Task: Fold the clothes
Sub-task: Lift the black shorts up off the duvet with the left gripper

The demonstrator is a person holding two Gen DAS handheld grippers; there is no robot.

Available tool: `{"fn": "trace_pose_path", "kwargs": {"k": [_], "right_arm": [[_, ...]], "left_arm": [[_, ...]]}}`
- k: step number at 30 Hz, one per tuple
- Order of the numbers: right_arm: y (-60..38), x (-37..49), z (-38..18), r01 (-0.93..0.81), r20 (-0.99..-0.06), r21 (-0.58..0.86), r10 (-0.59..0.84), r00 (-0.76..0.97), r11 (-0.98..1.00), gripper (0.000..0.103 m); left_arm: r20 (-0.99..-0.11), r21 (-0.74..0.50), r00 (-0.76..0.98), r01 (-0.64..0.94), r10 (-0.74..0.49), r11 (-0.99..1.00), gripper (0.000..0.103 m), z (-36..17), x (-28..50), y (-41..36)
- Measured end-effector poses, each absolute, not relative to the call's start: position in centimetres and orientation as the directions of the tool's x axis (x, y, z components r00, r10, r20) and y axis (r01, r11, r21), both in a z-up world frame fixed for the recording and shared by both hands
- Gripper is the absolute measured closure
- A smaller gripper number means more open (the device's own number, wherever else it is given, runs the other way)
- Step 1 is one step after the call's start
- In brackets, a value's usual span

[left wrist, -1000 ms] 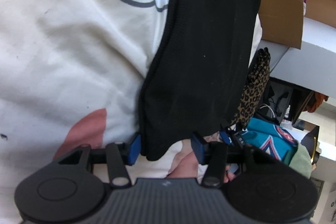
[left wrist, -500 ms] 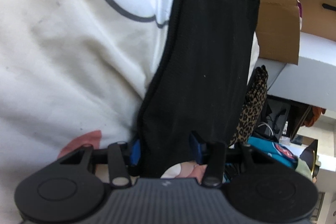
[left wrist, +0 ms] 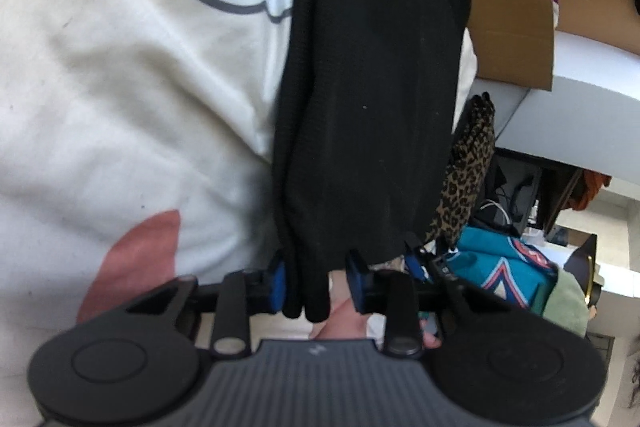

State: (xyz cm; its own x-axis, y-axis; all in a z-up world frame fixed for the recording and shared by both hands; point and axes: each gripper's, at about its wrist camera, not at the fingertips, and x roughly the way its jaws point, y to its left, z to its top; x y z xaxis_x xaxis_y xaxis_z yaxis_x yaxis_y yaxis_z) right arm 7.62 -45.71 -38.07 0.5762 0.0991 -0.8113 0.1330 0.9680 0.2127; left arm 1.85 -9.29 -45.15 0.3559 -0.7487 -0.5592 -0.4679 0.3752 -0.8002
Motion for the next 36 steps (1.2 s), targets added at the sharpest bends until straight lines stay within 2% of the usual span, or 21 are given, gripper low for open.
{"fn": "trace_pose_path", "kwargs": {"k": [4, 12, 16, 17, 21, 36], "right_arm": [[-45.8, 7.5, -38.1, 0.133, -0.807, 0.223, 0.106, 0.581, 0.966, 0.057], [-46.0, 7.6, -38.1, 0.128, -0.806, 0.235, 0.119, 0.58, 0.964, 0.057], [-46.1, 7.5, -38.1, 0.128, -0.803, 0.239, 0.122, 0.583, 0.962, 0.057], [-46.2, 7.5, -38.1, 0.128, -0.803, 0.241, 0.123, 0.583, 0.962, 0.057], [-46.2, 7.6, -38.1, 0.136, -0.803, 0.249, 0.126, 0.582, 0.959, 0.057], [-47.3, 6.6, -37.3, 0.128, -0.802, 0.331, 0.207, 0.56, 0.935, 0.056]], "left_arm": [[-0.607, -0.769, 0.338, -0.478, -0.719, 0.424, 0.071, -45.8, 0.1, -8.0], [-0.62, -0.758, 0.363, -0.508, -0.696, 0.41, 0.073, -45.6, 0.7, -8.3], [-0.648, -0.74, 0.337, -0.491, -0.683, 0.46, 0.084, -45.3, 1.0, -8.7], [-0.654, -0.735, 0.327, -0.489, -0.682, 0.47, 0.09, -45.3, 1.1, -8.9], [-0.683, -0.709, 0.291, -0.482, -0.67, 0.514, 0.094, -44.5, 1.7, -9.3], [-0.818, -0.566, 0.163, -0.4, -0.551, 0.721, 0.096, -39.9, 4.6, -10.3]]}}
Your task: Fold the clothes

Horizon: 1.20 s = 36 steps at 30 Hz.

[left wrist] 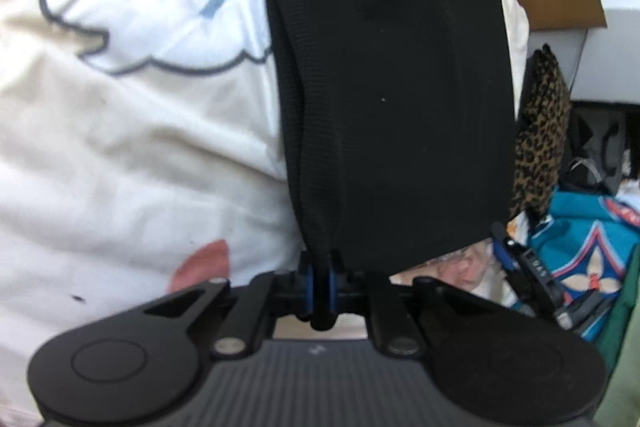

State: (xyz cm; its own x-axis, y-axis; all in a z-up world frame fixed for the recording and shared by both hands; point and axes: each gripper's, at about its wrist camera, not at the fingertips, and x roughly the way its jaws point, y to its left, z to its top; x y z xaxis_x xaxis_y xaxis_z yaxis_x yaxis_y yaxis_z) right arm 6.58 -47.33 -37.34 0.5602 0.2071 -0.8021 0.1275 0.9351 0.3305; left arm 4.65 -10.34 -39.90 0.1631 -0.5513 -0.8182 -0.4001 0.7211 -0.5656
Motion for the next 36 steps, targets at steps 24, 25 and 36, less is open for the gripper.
{"fn": "trace_pose_path", "kwargs": {"k": [24, 25, 36], "right_arm": [[-46.6, 10.4, -38.5, 0.0, -0.744, 0.528, 0.462, 0.483, 0.85, 0.071], [-46.7, 10.7, -38.8, -0.002, -0.744, 0.538, 0.477, 0.468, 0.843, 0.071], [-48.6, 12.1, -39.5, 0.023, -0.679, 0.688, 0.632, 0.374, 0.725, 0.073]], "left_arm": [[-0.891, -0.449, 0.114, -0.36, -0.439, 0.818, 0.096, -40.7, 6.4, -10.3], [-0.891, -0.449, 0.115, -0.361, -0.439, 0.817, 0.096, -40.8, 6.5, -10.3], [-0.887, -0.456, 0.112, -0.356, -0.447, 0.816, 0.096, -41.1, 6.9, -10.5]]}}
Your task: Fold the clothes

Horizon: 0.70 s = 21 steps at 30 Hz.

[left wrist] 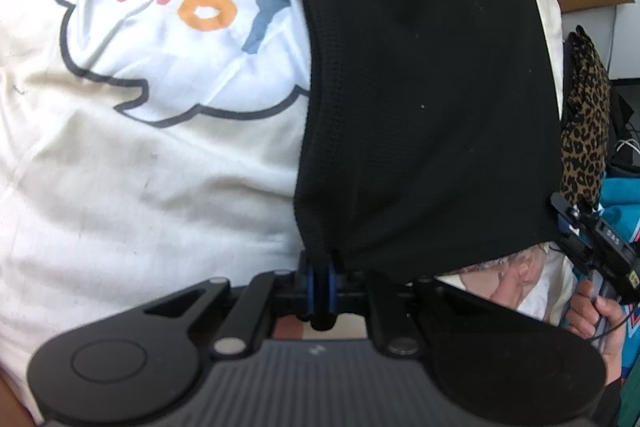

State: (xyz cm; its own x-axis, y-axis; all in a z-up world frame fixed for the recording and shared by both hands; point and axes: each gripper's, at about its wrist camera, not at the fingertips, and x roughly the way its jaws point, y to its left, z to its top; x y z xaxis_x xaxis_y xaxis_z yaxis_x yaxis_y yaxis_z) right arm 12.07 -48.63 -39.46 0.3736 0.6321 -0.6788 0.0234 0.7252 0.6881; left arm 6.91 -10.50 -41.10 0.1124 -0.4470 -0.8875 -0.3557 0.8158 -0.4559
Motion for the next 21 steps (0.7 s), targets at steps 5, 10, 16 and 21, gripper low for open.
{"fn": "trace_pose_path", "kwargs": {"k": [5, 10, 16, 21], "right_arm": [[-48.8, 13.1, -39.7, 0.0, -0.634, 0.733, 0.683, 0.363, 0.68, 0.073], [-48.7, 14.8, -41.3, -0.008, -0.611, 0.764, 0.728, 0.312, 0.645, 0.072], [-49.1, 14.5, -41.4, -0.048, -0.627, 0.761, 0.753, 0.201, 0.647, 0.072], [-48.7, 13.9, -42.0, 0.008, -0.655, 0.744, 0.726, 0.212, 0.669, 0.085]], "left_arm": [[-0.888, -0.454, 0.105, -0.36, -0.448, 0.815, 0.096, -41.2, 7.2, -10.5], [-0.883, -0.462, 0.103, -0.362, -0.458, 0.81, 0.096, -41.3, 7.4, -10.4], [-0.885, -0.456, 0.086, -0.361, -0.458, 0.814, 0.096, -41.3, 7.9, -10.4], [-0.887, -0.451, 0.073, -0.348, -0.456, 0.822, 0.096, -41.4, 8.4, -10.5]]}}
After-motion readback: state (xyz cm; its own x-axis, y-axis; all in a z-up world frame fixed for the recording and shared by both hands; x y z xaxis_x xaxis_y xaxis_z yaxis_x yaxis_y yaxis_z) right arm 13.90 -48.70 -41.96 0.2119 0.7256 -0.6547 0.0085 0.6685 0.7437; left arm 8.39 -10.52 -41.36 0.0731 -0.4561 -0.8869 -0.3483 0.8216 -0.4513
